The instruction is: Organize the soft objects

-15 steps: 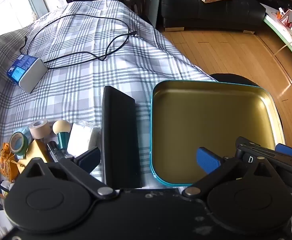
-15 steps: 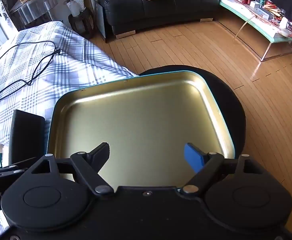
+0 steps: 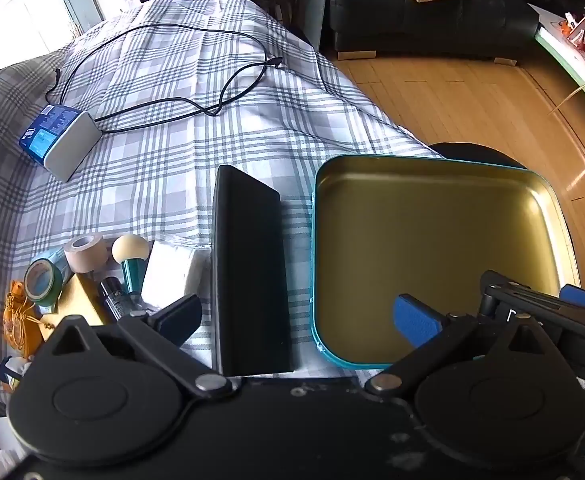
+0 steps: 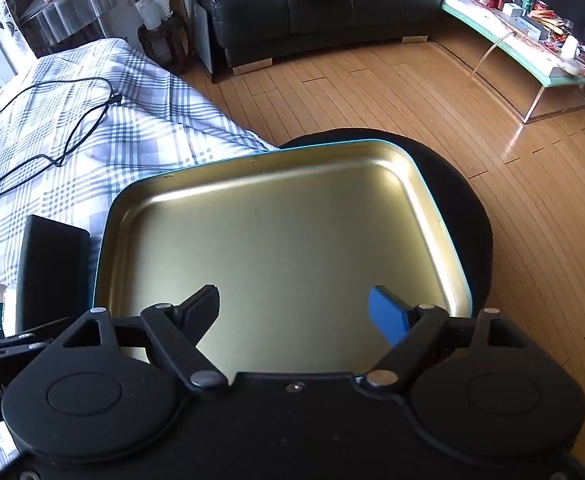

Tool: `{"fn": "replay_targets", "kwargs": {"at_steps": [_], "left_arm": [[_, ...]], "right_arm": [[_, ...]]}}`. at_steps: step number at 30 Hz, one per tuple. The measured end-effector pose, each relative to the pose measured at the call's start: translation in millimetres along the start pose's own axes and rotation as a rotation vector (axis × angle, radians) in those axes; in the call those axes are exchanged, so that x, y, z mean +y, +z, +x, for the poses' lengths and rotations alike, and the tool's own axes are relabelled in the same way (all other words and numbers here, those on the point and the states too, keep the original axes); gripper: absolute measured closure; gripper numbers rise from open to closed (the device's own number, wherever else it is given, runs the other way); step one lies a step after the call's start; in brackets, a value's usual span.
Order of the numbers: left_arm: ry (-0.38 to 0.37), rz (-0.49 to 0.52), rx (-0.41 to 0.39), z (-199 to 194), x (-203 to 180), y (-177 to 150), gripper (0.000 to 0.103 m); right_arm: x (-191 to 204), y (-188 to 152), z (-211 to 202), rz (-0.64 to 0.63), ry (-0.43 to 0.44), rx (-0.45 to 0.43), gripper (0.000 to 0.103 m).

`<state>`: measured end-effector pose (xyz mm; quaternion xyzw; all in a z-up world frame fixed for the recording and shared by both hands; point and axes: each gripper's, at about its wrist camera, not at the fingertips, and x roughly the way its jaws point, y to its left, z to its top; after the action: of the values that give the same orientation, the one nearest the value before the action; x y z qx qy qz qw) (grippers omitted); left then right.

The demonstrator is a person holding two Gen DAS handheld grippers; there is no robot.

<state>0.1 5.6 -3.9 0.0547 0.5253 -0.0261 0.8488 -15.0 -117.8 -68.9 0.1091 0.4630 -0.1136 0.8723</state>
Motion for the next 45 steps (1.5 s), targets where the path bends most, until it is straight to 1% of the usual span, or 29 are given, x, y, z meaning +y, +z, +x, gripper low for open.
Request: {"fn": "replay_targets", "kwargs": {"at_steps": [36, 45], "left_arm": [[0.016, -0.001, 0.011, 1.6, 3.8, 0.4, 0.0], [0.018, 0.004, 0.002, 1.2, 3.8, 0.0, 0.0]], "right_arm": [[5.3, -1.5, 2.7, -0.017, -0.015, 0.007, 0.024], [6.7, -1.2, 3.3, -0.023, -0.018, 0.008, 0.024]]}}
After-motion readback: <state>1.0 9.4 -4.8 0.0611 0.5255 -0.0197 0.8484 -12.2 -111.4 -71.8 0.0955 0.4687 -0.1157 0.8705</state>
